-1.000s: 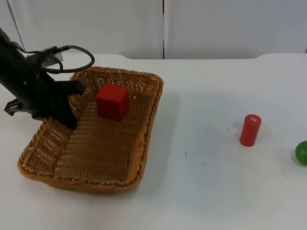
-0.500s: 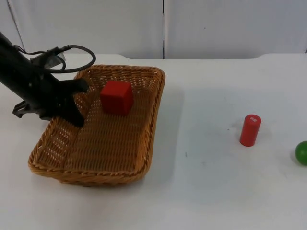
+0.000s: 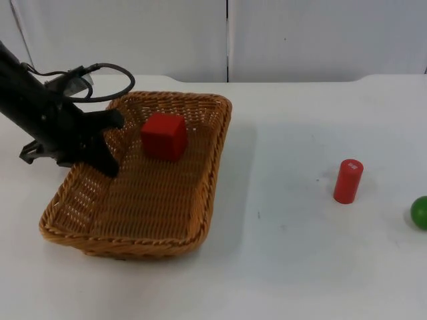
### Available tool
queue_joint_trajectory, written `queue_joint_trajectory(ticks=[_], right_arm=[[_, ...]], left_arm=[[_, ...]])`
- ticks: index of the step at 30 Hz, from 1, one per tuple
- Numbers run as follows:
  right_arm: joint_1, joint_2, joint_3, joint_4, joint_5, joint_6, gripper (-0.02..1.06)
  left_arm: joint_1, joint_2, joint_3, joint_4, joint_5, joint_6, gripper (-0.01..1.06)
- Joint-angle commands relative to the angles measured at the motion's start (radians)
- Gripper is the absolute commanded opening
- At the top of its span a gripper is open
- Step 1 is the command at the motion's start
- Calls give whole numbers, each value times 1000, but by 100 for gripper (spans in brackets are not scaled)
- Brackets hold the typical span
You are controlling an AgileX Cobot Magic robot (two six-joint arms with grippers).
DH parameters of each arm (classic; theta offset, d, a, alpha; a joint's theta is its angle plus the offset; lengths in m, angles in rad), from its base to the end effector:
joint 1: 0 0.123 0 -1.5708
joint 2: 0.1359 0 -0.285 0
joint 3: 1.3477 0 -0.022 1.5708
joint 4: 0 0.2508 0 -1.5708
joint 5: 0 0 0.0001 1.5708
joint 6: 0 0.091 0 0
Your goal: Pick up the basket with the left hand and place the object to the left of the red cylinder into the basket with the right hand.
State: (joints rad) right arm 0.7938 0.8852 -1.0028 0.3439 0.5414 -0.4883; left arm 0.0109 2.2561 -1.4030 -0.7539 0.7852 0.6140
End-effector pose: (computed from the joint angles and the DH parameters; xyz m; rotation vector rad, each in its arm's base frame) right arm 0.1132 0.1377 0.4111 -1.0118 1.6286 0.5746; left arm 0.4189 -0.0395 0.0808 0.0893 2.8683 -0.7354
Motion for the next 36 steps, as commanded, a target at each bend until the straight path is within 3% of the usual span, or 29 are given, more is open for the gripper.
queue_joint_trajectory(ticks=[1, 5, 8, 11, 12, 14, 16, 25, 36], right_arm=[[-3, 0, 2, -2, -15, -1, 105], [-3, 0, 2, -2, -15, -1, 105], [-3, -1, 2, -2, -13, -1, 105], [-3, -1, 2, -2, -9, -1, 105], [-3, -1, 2, -2, -9, -1, 105], [-3, -1, 2, -2, -5, -1, 105], [-3, -1, 2, -2, 2, -1, 105], [-3, -1, 2, -2, 16, -1, 105], [-3, -1, 2, -2, 20, -1, 105]], left_arm=[[2, -4, -9, -21, 1, -6, 0], [2, -4, -9, -31, 13, -9, 6], [2, -4, -9, -44, 21, -9, 31], [2, -4, -9, -44, 44, -9, 65], [2, -4, -9, -44, 44, -9, 65], [2, -4, -9, -67, 66, -9, 82], [2, -8, -9, -105, 83, -2, 92], [2, -12, -9, -117, 121, 6, 96], [2, -12, -9, -2, 30, -81, 96]])
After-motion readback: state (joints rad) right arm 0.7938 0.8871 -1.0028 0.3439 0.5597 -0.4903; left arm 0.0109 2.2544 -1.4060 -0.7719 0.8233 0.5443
